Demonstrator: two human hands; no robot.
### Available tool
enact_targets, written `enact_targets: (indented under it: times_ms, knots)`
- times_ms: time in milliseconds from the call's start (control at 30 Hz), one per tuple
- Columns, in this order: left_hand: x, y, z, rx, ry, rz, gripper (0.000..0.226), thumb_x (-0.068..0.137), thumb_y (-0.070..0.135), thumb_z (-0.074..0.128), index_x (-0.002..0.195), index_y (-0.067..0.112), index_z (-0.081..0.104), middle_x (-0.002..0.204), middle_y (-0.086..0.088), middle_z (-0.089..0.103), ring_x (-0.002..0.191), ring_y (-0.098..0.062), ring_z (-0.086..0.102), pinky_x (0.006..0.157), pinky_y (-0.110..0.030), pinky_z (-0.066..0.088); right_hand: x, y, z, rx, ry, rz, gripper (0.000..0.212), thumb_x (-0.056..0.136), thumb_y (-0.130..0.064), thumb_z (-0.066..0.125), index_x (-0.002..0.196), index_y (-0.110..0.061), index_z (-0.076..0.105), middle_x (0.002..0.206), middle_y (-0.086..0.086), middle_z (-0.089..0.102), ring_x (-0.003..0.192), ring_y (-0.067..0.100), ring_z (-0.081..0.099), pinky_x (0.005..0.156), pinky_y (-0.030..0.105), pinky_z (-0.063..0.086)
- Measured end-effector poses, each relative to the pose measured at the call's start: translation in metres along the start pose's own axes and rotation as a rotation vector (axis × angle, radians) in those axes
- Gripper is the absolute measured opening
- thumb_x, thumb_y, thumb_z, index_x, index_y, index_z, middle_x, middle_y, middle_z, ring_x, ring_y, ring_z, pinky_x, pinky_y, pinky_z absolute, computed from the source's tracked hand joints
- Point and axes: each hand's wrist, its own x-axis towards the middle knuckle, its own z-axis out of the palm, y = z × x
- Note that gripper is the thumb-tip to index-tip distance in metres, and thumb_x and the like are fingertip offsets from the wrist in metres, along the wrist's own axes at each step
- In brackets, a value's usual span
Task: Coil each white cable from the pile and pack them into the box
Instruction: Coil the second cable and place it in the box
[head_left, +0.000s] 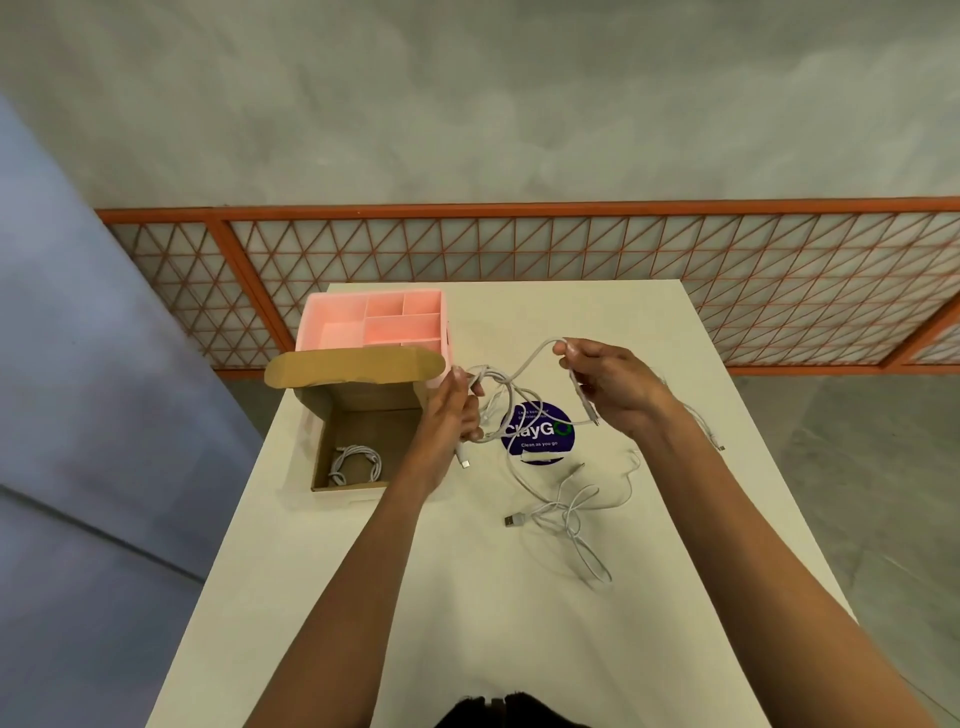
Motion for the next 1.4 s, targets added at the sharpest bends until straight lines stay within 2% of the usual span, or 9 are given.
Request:
enact_targets:
  times_ms: [100, 267, 467, 600, 733, 867, 1100, 1300, 1400]
  knots:
    - [-0.001, 0.005, 0.002, 0.002, -0.094, -0.003, 0.03, 0.103, 0.032, 0.031, 0.09, 0.012, 0.049, 0.059, 0.008, 0.029, 0.048, -0.004, 0.027, 0.06, -0.021, 0.043, 0.0, -0.002, -0.005, 0.082, 0.03, 0.034, 0.016, 0.098, -0.008, 0.045, 0.103, -0.009, 0.061, 0.083, -0.007, 0.056, 0.073, 0.005, 0.045, 0.067, 0.018, 0.034]
    - [-0.004, 0.007, 0.003, 0.065, -0.19, 0.013, 0.02, 0.103, 0.021, 0.034, 0.09, 0.013, 0.048, 0.072, 0.005, 0.043, 0.061, -0.005, 0.037, 0.079, -0.025, 0.044, 0.002, -0.008, -0.01, 0.1, 0.048, 0.045, 0.021, 0.098, -0.008, 0.045, 0.09, -0.013, 0.064, 0.084, -0.005, 0.057, 0.076, 0.006, 0.046, 0.068, 0.02, 0.034]
    - [-0.009, 0.018, 0.014, 0.089, -0.051, 0.048, 0.023, 0.102, 0.028, 0.038, 0.087, 0.015, 0.049, 0.077, 0.007, 0.047, 0.057, -0.001, 0.037, 0.06, -0.019, 0.034, 0.004, -0.008, -0.012, 0.068, 0.041, 0.019, 0.026, 0.098, -0.006, 0.045, 0.085, -0.016, 0.065, 0.085, -0.005, 0.058, 0.081, 0.006, 0.049, 0.067, 0.019, 0.036]
    - [-0.011, 0.014, 0.019, 0.173, 0.029, 0.132, 0.027, 0.089, 0.026, 0.063, 0.113, 0.014, 0.06, 0.094, 0.008, 0.063, 0.076, -0.001, 0.056, 0.058, -0.008, 0.04, 0.004, -0.005, -0.01, 0.043, 0.03, 0.013, 0.026, 0.098, -0.005, 0.045, 0.084, -0.016, 0.065, 0.087, -0.005, 0.058, 0.082, 0.005, 0.049, 0.066, 0.017, 0.037]
    - [-0.011, 0.015, 0.018, 0.187, 0.039, 0.176, 0.024, 0.093, 0.022, 0.059, 0.114, 0.013, 0.065, 0.076, 0.02, 0.063, 0.053, -0.004, 0.036, 0.045, -0.016, 0.03, 0.003, -0.002, -0.012, 0.041, 0.036, 0.018, 0.026, 0.098, -0.005, 0.045, 0.083, -0.016, 0.065, 0.086, -0.003, 0.057, 0.081, 0.005, 0.048, 0.067, 0.018, 0.037]
    - [-0.013, 0.016, 0.023, 0.098, 0.04, 0.105, 0.025, 0.088, 0.007, 0.064, 0.112, 0.003, 0.061, 0.063, 0.019, 0.062, 0.049, 0.002, 0.051, 0.044, -0.01, 0.035, 0.002, -0.001, -0.014, 0.042, 0.039, 0.031, 0.025, 0.098, -0.006, 0.046, 0.084, -0.016, 0.065, 0.085, -0.003, 0.056, 0.08, 0.005, 0.048, 0.067, 0.018, 0.037]
    - [-0.008, 0.017, 0.023, -0.05, 0.074, 0.069, 0.013, 0.085, 0.01, 0.068, 0.094, 0.02, 0.069, 0.068, 0.01, 0.061, 0.053, -0.011, 0.03, 0.038, -0.019, 0.022, 0.006, 0.011, -0.015, -0.064, 0.088, -0.048, 0.019, 0.098, -0.014, 0.049, 0.104, -0.011, 0.066, 0.084, -0.007, 0.058, 0.081, 0.004, 0.05, 0.069, 0.019, 0.038]
    - [-0.01, 0.02, 0.035, -0.094, 0.062, 0.07, 0.012, 0.088, 0.009, 0.064, 0.1, 0.009, 0.062, 0.059, 0.013, 0.055, 0.043, -0.002, 0.043, 0.036, -0.014, 0.029, 0.009, 0.044, -0.001, 0.121, 0.175, -0.146, 0.017, 0.097, -0.013, 0.051, 0.092, -0.012, 0.068, 0.087, -0.005, 0.062, 0.083, 0.009, 0.051, 0.072, 0.023, 0.042]
    - [-0.012, 0.018, 0.038, -0.117, 0.07, 0.05, 0.014, 0.089, 0.009, 0.063, 0.103, 0.008, 0.06, 0.063, 0.01, 0.057, 0.043, -0.001, 0.045, 0.035, -0.014, 0.029, 0.009, 0.053, 0.008, 0.229, 0.214, -0.145, 0.016, 0.096, -0.01, 0.052, 0.094, -0.009, 0.067, 0.081, 0.001, 0.06, 0.072, 0.01, 0.05, 0.069, 0.019, 0.046]
